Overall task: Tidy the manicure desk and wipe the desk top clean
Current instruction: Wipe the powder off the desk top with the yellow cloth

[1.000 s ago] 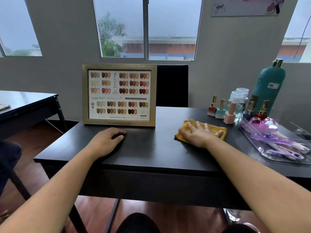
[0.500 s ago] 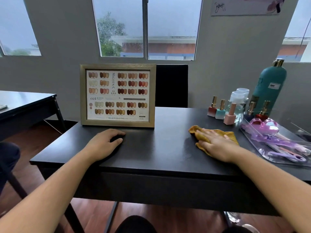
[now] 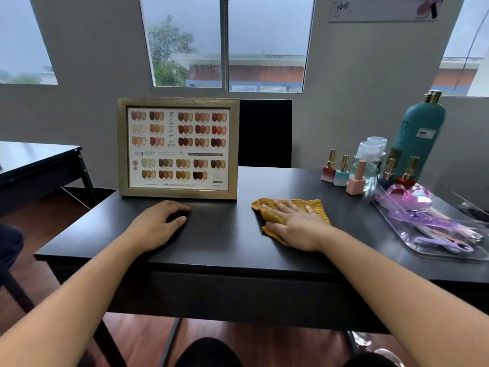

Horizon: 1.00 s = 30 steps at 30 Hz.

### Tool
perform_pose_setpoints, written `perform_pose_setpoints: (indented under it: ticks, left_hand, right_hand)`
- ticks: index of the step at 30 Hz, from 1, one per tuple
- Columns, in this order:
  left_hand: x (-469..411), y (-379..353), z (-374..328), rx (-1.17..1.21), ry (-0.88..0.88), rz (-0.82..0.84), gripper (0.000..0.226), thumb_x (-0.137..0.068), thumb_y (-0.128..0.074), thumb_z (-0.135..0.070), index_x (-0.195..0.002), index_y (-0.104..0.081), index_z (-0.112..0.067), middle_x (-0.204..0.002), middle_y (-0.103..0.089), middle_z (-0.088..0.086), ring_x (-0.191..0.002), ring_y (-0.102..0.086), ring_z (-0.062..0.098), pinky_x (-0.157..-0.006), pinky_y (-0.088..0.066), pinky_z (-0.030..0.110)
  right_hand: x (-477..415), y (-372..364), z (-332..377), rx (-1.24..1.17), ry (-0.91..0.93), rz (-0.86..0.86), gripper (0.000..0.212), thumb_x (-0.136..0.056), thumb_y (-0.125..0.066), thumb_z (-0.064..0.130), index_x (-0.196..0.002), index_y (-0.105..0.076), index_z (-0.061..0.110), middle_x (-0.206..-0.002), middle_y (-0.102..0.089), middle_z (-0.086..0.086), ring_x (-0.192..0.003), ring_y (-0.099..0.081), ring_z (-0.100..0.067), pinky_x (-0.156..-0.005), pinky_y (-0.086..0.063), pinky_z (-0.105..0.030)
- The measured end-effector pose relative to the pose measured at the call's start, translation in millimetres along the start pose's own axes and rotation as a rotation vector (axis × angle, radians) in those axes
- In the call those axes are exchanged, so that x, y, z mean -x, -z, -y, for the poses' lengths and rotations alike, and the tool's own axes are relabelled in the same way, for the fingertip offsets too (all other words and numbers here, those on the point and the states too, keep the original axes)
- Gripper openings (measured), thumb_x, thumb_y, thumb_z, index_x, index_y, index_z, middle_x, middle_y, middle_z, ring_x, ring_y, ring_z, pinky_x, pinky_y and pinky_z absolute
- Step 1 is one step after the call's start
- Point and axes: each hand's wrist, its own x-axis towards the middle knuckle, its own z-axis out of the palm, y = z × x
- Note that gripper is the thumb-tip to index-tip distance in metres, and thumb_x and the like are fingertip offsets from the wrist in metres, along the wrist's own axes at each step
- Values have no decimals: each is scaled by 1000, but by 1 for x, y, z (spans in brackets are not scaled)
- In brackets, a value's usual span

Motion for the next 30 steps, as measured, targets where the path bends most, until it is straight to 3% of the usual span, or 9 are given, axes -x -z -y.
perform_pose_setpoints:
  ticks: [3, 7, 17, 23, 27, 30]
  left_hand:
    - [1, 1, 2, 3, -8, 15, 34, -93, -49, -26, -126, -55, -29, -136, -50, -7, -126, -43, 13, -106, -29, 29]
    - [1, 0, 2, 6, -9, 14, 33, -93, -50, -26, -125, -55, -29, -136, -50, -6, -127, -43, 16, -110, -28, 34]
    - [1, -1, -1, 2, -11, 7, 33, -92, -52, -27, -125, -56, -28, -136, -51, -5, -125, -44, 15, -107, -28, 30]
    - [-1, -1, 2, 24, -4, -2, 30, -93, -51, -27, -122, -58, -30, -134, -53, -6, -125, -45, 15, -106, -29, 29]
    - [1, 6, 7, 159, 66, -76, 26, -94, -49, -23, -115, -63, -30, -130, -56, -5, -126, -44, 18, -107, -28, 33]
    - [9, 17, 23, 122, 106, -89, 26, -93, -50, -19, -113, -64, -26, -124, -61, -2, -122, -49, 20, -107, -34, 34]
  right_hand:
    - [38, -8, -1, -18, 71, -1, 52, -96, -21, 56, -144, -1, 49, -157, 6, 18, -145, 10, -8, -117, 7, -48]
    - [76, -10, -33, -58, -5, -28, 47, -96, -22, 55, -133, 6, 57, -155, 6, 23, -144, 11, -4, -117, 8, -47]
    - [28, 11, -78, -74, -300, -52, 54, -97, -22, 54, -148, -9, 41, -159, 3, 12, -147, 2, -15, -115, 4, -54]
    - [17, 1, -50, -72, -343, -74, 57, -95, -21, 56, -148, -6, 42, -160, 3, 9, -147, 4, -17, -114, 4, -55]
    - [11, -10, 1, -60, -251, -86, 59, -94, -19, 57, -148, -3, 42, -160, 5, 8, -147, 5, -19, -113, 6, -56]
    - [6, -18, 39, -41, -188, -89, 60, -93, -17, 58, -148, -2, 41, -160, 6, 7, -147, 7, -20, -112, 7, -57]
